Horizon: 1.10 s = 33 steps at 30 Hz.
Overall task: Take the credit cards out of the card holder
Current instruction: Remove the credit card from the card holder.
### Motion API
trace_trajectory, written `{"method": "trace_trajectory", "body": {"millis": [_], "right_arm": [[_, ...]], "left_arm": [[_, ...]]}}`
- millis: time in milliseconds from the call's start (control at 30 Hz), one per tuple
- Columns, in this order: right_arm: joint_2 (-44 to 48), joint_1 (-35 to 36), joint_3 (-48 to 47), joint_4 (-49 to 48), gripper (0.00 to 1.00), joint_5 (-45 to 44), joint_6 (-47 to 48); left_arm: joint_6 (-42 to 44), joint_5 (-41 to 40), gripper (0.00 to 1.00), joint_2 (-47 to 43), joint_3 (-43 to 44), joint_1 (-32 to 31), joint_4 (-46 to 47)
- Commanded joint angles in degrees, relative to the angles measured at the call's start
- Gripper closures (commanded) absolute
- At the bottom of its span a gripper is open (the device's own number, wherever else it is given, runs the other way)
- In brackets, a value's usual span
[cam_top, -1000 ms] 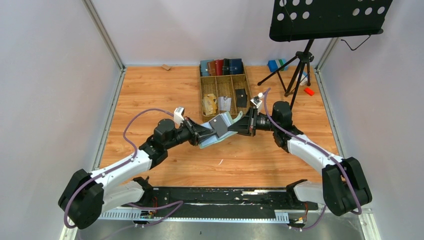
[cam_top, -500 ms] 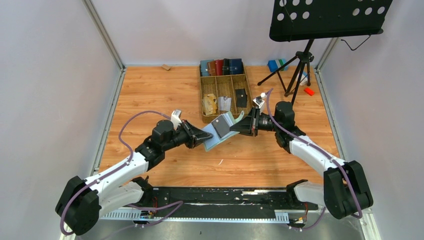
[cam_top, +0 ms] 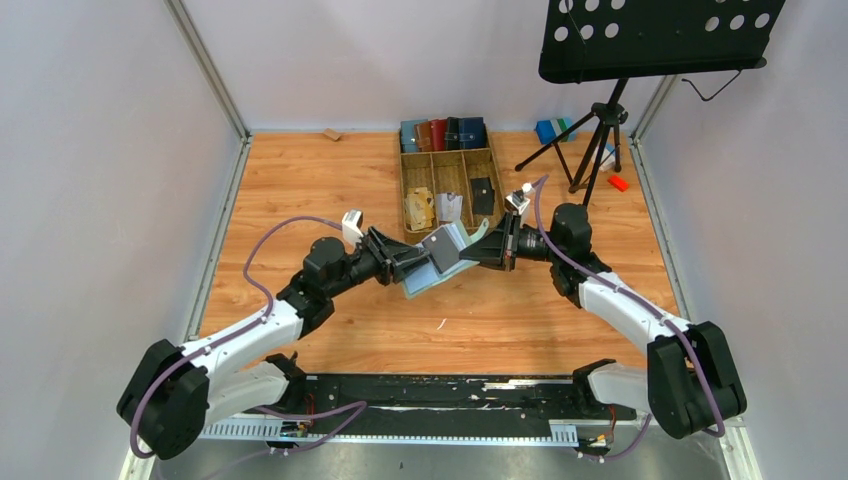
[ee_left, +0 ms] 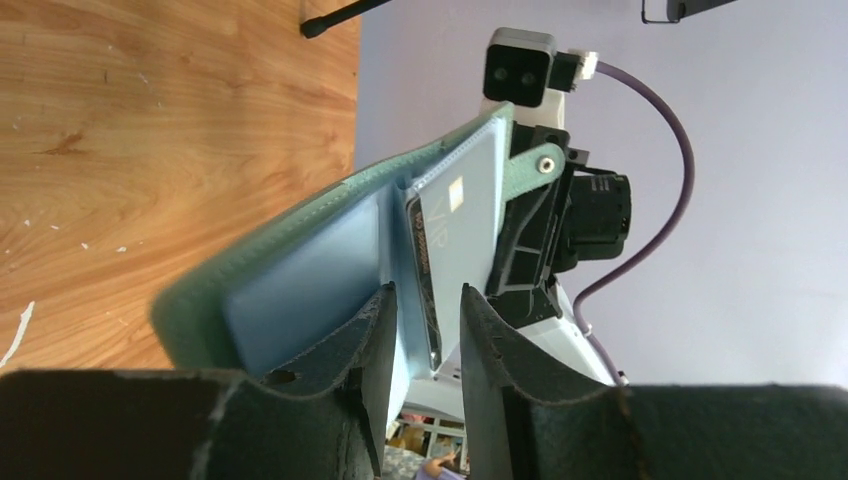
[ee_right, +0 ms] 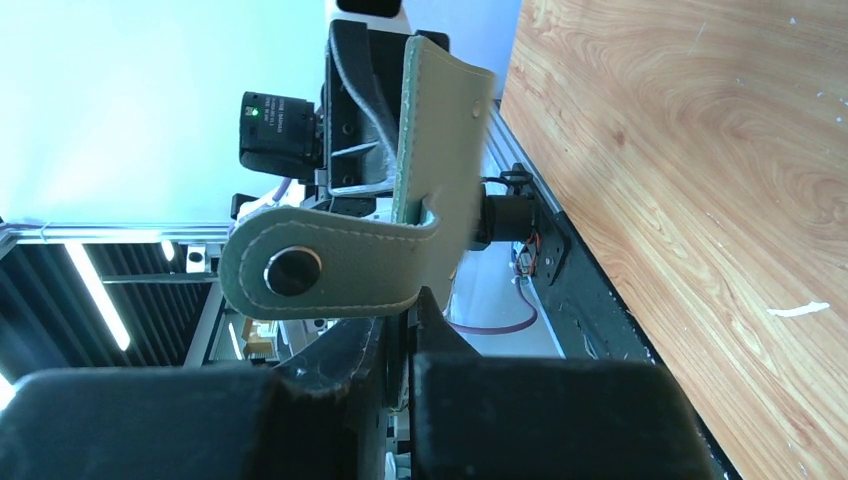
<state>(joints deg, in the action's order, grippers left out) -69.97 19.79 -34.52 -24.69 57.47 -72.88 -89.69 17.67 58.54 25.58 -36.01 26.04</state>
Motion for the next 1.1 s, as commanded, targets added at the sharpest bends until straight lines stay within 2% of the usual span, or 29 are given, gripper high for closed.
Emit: {"method": "trace_trajectory", "body": {"millis": [0,167,367,567,600,767,833,900,1067], "right_arm": [[1.7,0.0,0.5,-9.5,1.00,1.8,-4.4],[1.6,0.0,0.8,-13.0,1.00,2.3,-6.5],[0.3,0.1,1.0,-13.2,1.00,3.1,-6.5],[-1.0,1.0,1.8,-18.5,1.00,4.4,-8.7],[-1.2,1.2,1.9,-19.7,1.00,4.5,-9.7],[-1.7,1.4,2.6,-23.0,1.00,4.7,-11.3],[-1.7,1.3,2.8,-22.0,1.00,4.6,-10.6],[-1.2,1.3,2.8,-19.4,0.93,4.1,-8.9],[1.1,1.0,0.1,-6.6,0.59,2.6,0.2]], "left_arm": [[-0.2,0.3,0.61,2.1,2.9,0.4,2.7],[0.8,0.2,0.59,2.5,4.1,0.5,0.5],[-0.2,1.5,0.68,3.7,4.0,1.1,5.4],[-0.4,5.7,0.66,6.6,5.1,1.9,7.6],[-0.6,6.0,0.68,7.2,5.2,2.0,8.2],[-1.1,6.5,0.99,8.5,5.8,2.2,10.6],[-1.1,6.4,1.00,8.2,5.5,2.5,10.0],[-0.6,6.1,1.00,7.5,5.1,2.8,9.2],[2.6,7.1,1.00,5.4,5.9,3.1,4.5]]}}
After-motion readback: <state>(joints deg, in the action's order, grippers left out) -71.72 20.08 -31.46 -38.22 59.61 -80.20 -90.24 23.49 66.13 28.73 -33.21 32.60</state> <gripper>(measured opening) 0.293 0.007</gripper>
